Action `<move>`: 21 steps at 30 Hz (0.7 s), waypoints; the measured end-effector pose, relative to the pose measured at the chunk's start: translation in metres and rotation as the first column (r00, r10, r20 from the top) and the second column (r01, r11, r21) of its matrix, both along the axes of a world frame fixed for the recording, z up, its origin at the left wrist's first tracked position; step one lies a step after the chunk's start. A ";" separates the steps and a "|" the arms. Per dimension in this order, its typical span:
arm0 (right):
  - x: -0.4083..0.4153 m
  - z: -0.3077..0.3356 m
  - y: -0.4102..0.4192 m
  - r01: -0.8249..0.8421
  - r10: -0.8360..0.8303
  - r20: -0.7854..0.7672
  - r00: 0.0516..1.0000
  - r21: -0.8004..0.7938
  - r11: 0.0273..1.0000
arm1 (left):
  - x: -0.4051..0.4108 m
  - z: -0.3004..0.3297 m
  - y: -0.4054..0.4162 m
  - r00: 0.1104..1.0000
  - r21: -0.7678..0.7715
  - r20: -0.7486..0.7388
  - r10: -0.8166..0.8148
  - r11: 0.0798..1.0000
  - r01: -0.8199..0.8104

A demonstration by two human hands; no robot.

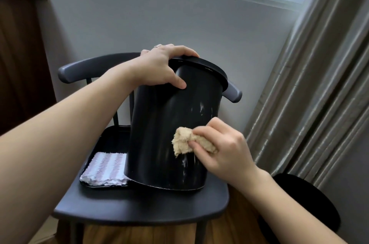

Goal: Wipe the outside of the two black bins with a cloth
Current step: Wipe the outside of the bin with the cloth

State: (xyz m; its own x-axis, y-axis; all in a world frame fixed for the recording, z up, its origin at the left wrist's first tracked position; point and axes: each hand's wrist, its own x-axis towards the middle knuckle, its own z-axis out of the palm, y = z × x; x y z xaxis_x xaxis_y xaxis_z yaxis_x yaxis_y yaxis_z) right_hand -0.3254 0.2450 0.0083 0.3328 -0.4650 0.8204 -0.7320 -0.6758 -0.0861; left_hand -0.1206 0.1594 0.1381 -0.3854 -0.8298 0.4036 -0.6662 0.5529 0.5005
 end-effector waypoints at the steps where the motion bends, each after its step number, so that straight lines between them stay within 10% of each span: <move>1: -0.001 0.007 -0.004 0.022 -0.022 -0.002 1.000 -0.007 1.000 | -0.001 0.000 0.000 1.000 -0.002 -0.002 -0.001 1.000 0.001; 21: -0.002 0.078 -0.046 0.275 -0.265 0.189 0.946 -0.028 0.961 | -0.003 0.001 -0.001 1.000 -0.020 0.022 -0.019 1.000 0.019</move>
State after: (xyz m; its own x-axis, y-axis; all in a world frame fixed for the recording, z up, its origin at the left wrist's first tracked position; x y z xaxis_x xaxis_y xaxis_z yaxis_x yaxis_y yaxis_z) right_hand -0.3276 0.1995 0.0859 0.0445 -0.4704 0.8813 -0.8629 -0.4627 -0.2033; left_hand -0.1240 0.1580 0.1392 -0.4099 -0.8140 0.4116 -0.6661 0.5754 0.4746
